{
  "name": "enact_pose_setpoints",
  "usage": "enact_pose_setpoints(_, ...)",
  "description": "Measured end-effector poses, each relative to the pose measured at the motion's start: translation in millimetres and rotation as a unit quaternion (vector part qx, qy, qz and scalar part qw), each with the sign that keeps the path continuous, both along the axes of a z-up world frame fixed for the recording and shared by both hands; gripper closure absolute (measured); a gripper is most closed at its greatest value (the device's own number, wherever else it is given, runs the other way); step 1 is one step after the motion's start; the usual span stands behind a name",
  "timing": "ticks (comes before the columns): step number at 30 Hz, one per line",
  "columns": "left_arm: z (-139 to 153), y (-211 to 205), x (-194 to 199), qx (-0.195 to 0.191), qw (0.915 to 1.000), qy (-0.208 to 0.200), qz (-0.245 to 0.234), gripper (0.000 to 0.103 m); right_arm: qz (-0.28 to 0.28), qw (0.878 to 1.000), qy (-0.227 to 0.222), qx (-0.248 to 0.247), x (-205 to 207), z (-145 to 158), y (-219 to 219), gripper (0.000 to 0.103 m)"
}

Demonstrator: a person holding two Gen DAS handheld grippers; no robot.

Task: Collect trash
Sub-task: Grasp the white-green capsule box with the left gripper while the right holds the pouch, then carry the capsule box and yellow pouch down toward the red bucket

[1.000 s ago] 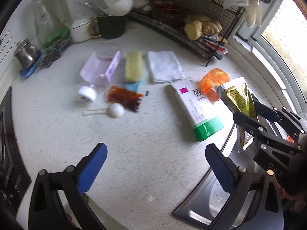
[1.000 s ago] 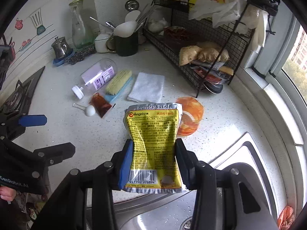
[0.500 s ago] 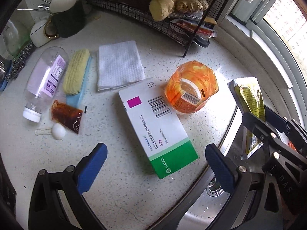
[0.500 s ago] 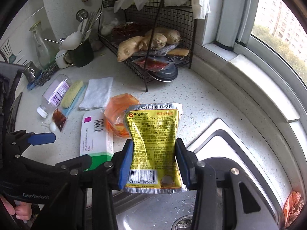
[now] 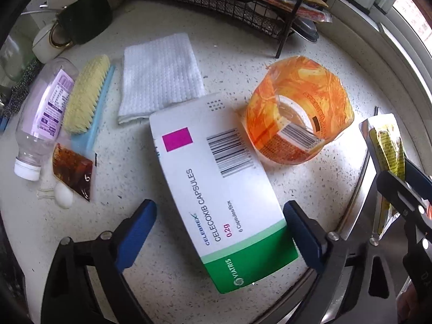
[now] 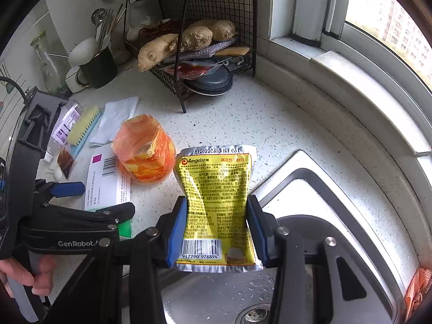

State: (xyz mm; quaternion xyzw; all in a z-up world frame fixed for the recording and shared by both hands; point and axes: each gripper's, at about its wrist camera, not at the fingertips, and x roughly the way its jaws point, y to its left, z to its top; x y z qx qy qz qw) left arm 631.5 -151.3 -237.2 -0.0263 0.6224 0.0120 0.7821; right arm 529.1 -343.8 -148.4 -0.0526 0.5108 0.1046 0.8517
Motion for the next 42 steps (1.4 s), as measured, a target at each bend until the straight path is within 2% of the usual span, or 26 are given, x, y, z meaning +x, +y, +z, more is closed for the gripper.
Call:
enact_pose_setpoints(2,3.4,-4.9,-2.1,0.012,0.9998,-0.01,-0.015,0.034,0.002,1.0,0.004,0.002,-1.6,-2.5,1.9,0.062)
enact_pose_setpoints(3,5.9,-6.9,-2.8,0.008,0.9997,-0.011,-0.02,0.036,0.005,1.0,0.005,0.003,-2.3,-3.8,3.6,0.062)
enact_pose_setpoints(6,8.1,-9.4,-4.7,-0.007,0.9994,-0.003,-0.035,0.037,0.012,1.0,0.006,0.001,-5.3,-4.4,9.5,0.062)
enact_pose_setpoints(11,20.3,-8.3,-21.1,-0.009,0.9987,-0.014,-0.048,0.037,0.012,1.0,0.001,-0.006,-17.1,5.0,13.9,0.062)
enact_pose_setpoints(14,36.6,-7.9,-31.1,0.0,0.998,-0.029,-0.056,0.037,0.011,1.0,-0.001,-0.01,-24.5,11.9,17.3,0.062)
enact_pose_setpoints(19,67.2,4.2,-53.2,-0.009,0.9967,-0.054,-0.061,0.037,0.008,1.0,-0.014,-0.016,-46.8,30.4,27.2,0.062)
enact_pose_setpoints(26,104.8,18.6,-98.4,-0.003,0.9938,-0.088,-0.068,0.037,0.011,0.999,-0.044,-0.018,-83.7,57.7,51.0,0.062)
enact_pose_setpoints(33,122.7,46.7,-160.5,-0.007,0.9912,-0.114,-0.066,0.037,0.017,0.998,-0.065,-0.017,-139.2,73.0,79.0,0.062)
enact_pose_setpoints(42,142.8,94.3,-266.8,-0.02,0.9893,-0.136,-0.048,0.037,0.042,0.996,-0.076,-0.023,-221.3,77.8,129.2,0.062)
